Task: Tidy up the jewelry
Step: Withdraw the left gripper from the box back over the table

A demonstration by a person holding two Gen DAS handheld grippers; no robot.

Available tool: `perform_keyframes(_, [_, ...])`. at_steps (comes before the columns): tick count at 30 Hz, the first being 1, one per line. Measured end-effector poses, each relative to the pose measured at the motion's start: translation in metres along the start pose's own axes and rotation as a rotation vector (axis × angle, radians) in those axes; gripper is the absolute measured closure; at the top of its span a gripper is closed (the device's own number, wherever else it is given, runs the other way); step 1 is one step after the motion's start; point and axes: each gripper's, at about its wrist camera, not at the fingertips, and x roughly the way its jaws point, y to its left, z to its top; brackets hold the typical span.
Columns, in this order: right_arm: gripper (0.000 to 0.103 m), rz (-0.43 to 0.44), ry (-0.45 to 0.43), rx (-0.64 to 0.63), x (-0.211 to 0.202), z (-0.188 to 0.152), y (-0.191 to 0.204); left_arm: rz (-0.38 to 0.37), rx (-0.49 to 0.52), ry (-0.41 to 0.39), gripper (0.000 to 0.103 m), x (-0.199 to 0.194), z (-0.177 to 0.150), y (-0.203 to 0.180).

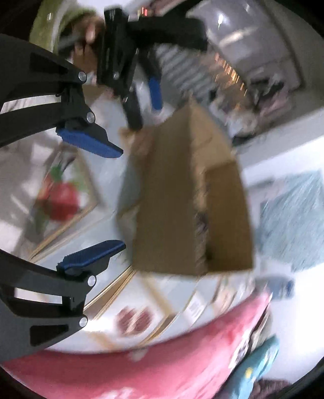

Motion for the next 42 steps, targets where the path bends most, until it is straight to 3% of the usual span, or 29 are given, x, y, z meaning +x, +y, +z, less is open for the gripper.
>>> perform_keyframes(6, [0.036,-0.155,0.077,0.048,0.014,-0.019,-0.016,0.112,0.000,0.119,0.015,0.041,-0.009,-0.016])
perform_keyframes(12, [0.030,-0.223,0.120,0.055,0.021,-0.026,-0.022,0.172,-0.009,0.164,0.015,0.064,-0.008,-0.025])
perform_keyframes(26, [0.021,-0.293,0.124,0.041,0.036,-0.018,-0.028,0.243,0.012,0.151,0.008,0.076,-0.002,-0.047])
perform_keyframes(42, [0.006,-0.352,0.164,0.022,0.053,-0.020,-0.032,0.242,-0.062,0.161,0.008,0.078,-0.008,-0.032])
